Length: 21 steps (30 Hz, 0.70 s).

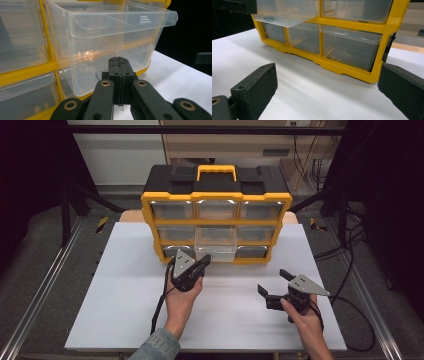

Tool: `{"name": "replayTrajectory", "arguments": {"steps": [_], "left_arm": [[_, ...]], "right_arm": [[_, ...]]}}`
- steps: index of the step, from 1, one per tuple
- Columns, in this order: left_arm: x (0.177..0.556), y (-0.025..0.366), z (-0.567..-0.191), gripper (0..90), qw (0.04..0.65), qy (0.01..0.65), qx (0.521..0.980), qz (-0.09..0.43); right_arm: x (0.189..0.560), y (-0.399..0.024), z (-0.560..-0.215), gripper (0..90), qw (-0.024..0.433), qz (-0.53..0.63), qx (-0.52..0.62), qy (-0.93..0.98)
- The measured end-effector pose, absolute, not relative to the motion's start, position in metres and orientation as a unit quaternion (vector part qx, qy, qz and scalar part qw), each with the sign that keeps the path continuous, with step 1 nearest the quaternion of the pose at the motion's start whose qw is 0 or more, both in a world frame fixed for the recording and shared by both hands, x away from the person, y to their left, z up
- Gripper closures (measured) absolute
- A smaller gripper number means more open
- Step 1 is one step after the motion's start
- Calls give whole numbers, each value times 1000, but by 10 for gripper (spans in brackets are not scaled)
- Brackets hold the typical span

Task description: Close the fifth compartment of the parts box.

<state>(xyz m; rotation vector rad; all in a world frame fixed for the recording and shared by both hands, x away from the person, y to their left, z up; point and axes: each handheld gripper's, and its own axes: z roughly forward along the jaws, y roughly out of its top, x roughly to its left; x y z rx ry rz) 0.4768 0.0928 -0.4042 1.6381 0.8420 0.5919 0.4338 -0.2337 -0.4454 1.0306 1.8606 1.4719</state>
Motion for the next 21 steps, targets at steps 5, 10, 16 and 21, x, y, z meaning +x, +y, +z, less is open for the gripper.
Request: {"name": "replayTrajectory", "arguments": {"steps": [5,10,16,21], "left_arm": [[481,91,-401,898,563,358,699,256],[484,90,-400,898,559,358,702,256],[485,90,-400,898,561,362,701,251],[486,90,-400,898,559,361,703,251]], "right_arm": [[434,-233,-445,32,271,548,384,692],[434,-233,-445,33,271,550,383,691],[434,-233,-445,32,270,550,381,692],[433,-233,-445,32,270,551,381,692]]}}
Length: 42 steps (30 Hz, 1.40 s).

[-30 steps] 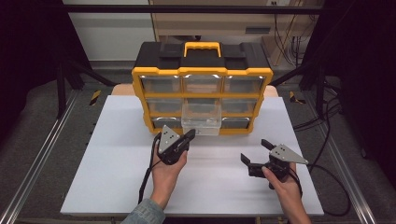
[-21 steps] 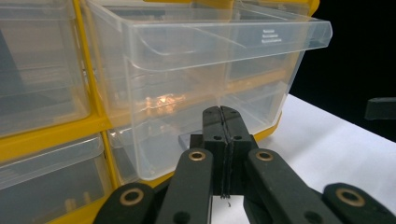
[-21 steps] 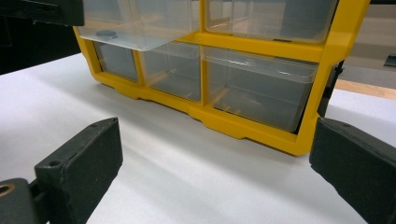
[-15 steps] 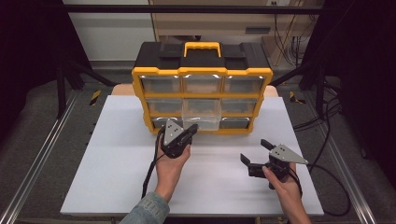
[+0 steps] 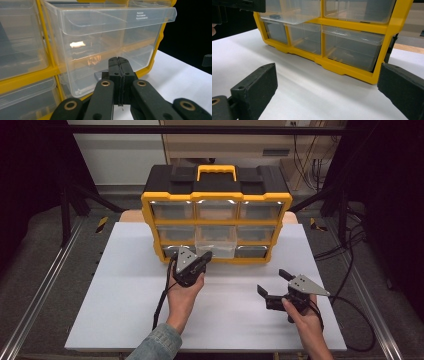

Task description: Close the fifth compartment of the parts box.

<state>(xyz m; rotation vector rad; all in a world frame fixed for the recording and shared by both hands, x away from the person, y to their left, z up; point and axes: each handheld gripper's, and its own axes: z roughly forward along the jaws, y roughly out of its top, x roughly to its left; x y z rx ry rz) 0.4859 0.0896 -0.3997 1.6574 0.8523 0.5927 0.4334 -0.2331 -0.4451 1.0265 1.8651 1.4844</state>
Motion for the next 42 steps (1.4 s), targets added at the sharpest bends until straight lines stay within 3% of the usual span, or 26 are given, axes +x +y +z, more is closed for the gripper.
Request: {"name": "replayTrajectory", "arguments": {"steps": [42], "left_arm": [[498,86,-395,898,545,366,712,248]], "right_arm": [[434,-234,-445,30,266,555,378,692]]}}
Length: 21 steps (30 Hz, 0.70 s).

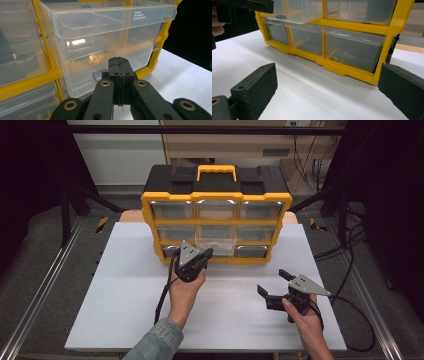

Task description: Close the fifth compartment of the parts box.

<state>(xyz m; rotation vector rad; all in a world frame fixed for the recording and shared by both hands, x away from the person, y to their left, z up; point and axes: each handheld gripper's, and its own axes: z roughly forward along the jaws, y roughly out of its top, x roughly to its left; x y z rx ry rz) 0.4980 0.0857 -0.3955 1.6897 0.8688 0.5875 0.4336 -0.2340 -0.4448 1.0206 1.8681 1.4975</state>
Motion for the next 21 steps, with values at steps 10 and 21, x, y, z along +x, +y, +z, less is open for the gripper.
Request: {"name": "replayTrajectory", "arguments": {"steps": [10,21], "left_arm": [[500,85,-395,898,544,368,712,248],[501,84,-394,898,542,368,713,251]], "right_arm": [[434,-234,-445,30,265,554,380,691],[434,-234,-445,28,266,554,380,691]]}}
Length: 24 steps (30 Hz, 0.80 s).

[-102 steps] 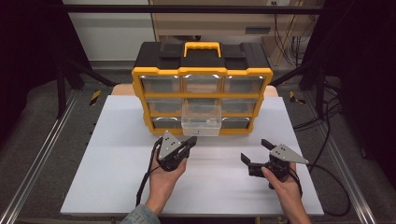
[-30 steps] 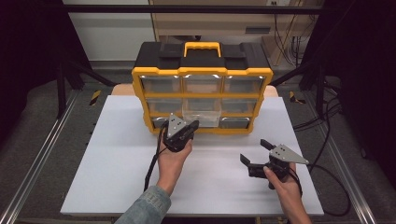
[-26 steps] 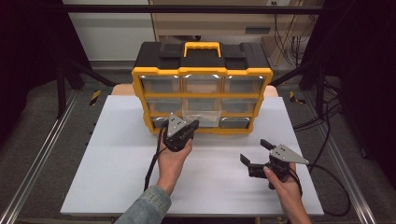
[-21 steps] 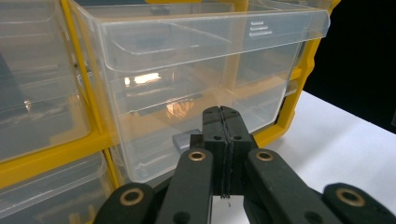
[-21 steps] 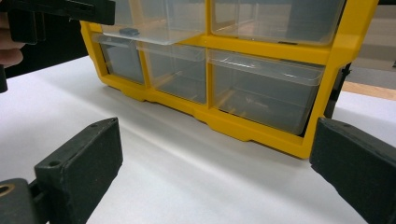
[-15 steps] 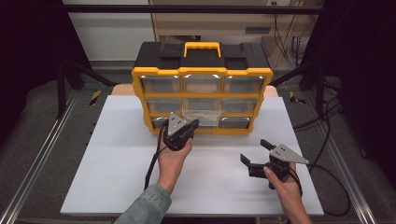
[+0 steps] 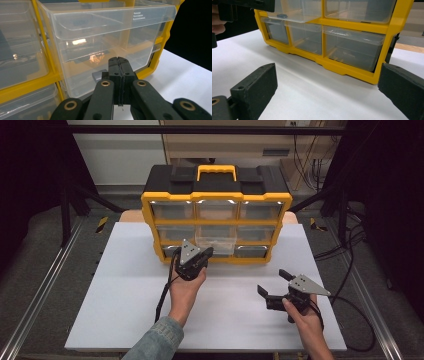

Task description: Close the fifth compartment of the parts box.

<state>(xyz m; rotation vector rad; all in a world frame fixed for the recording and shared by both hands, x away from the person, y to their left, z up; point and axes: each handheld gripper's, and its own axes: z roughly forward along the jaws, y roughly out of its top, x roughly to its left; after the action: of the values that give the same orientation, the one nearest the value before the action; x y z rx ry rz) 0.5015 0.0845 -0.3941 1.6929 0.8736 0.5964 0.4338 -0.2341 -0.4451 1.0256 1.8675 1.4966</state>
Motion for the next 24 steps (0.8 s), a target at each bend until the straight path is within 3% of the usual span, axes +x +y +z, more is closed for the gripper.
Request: {"name": "replayTrajectory", "arguments": {"steps": [24], "left_arm": [[506,83,-394,898,540,369,714,251]], "right_arm": [[434,-234,-446,27,263,553,381,693]]}}
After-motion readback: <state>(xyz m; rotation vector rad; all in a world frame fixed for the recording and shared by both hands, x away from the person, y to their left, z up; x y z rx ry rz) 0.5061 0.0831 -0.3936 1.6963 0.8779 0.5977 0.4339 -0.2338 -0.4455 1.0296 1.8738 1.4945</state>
